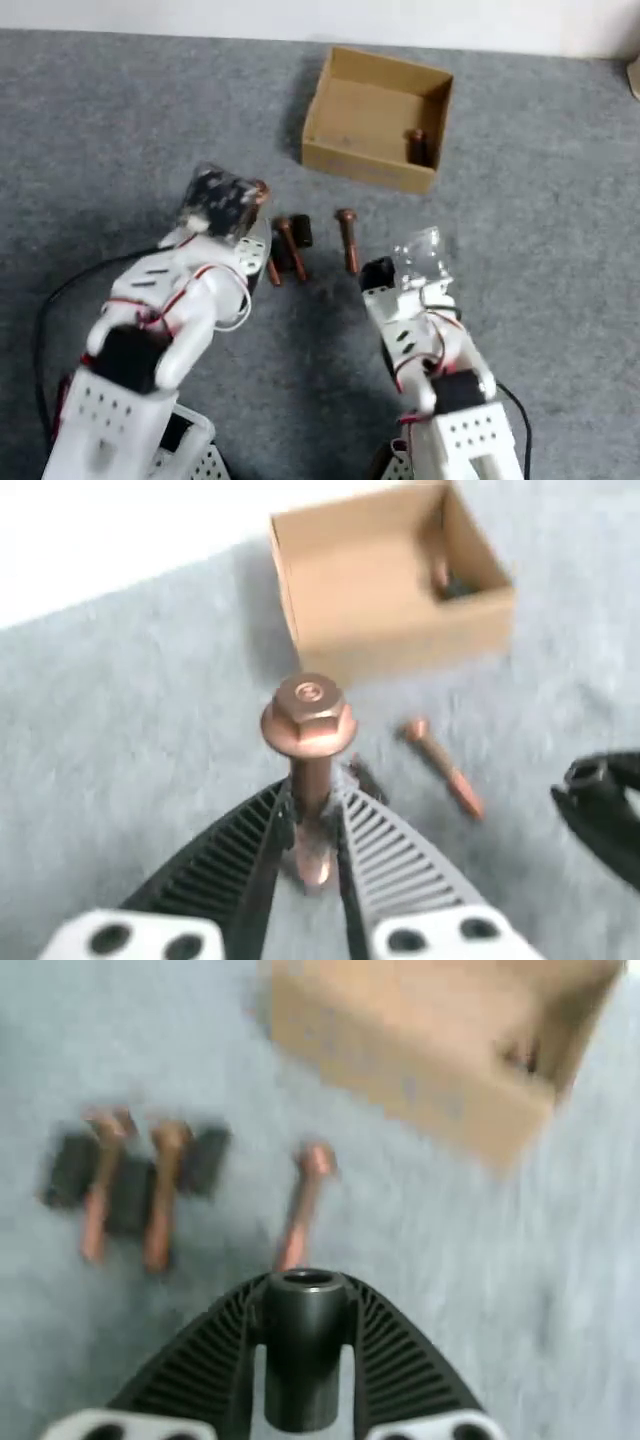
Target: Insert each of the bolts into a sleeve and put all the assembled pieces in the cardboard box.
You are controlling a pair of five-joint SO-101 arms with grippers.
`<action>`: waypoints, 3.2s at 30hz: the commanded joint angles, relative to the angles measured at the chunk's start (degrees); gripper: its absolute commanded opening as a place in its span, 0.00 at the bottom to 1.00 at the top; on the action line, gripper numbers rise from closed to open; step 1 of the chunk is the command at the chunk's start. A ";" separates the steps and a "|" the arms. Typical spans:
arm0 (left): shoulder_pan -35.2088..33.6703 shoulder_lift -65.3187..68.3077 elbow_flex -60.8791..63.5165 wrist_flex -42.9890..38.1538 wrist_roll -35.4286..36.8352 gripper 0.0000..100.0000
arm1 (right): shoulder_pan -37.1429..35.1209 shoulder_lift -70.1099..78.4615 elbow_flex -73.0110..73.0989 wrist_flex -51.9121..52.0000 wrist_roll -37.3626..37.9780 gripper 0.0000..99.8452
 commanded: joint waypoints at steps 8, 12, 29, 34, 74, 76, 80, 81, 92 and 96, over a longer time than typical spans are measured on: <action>-0.66 -20.79 10.68 -13.63 18.90 0.00 | -5.67 -19.74 1.10 6.99 0.18 0.00; -0.48 -24.75 17.89 -21.71 27.87 0.00 | -9.71 -21.93 1.71 4.97 0.18 0.00; 22.55 -35.82 31.69 -22.07 30.07 0.01 | -11.47 -22.29 4.00 4.70 0.35 0.00; 21.14 -35.82 31.69 -23.65 29.98 0.01 | -11.47 -22.29 3.82 5.14 0.26 0.00; 18.51 -35.74 33.45 -19.87 33.58 0.01 | -17.54 -22.29 -4.09 14.02 0.53 0.00; 20.35 -35.74 33.45 -19.69 33.58 0.01 | -17.54 -22.29 -4.09 14.02 0.62 0.00; 26.51 -35.74 32.04 -16.00 33.49 0.01 | -17.45 -22.29 -4.09 14.02 0.62 0.00; 27.47 -35.74 31.87 -15.56 33.49 0.01 | -17.45 -22.29 -4.00 14.02 0.62 0.00; 22.37 -35.65 28.26 -12.75 33.41 0.01 | -17.45 -22.29 -4.44 14.02 4.22 0.00; 21.14 -35.56 28.09 -12.66 33.41 0.01 | -17.45 -22.29 -4.09 14.20 5.89 0.00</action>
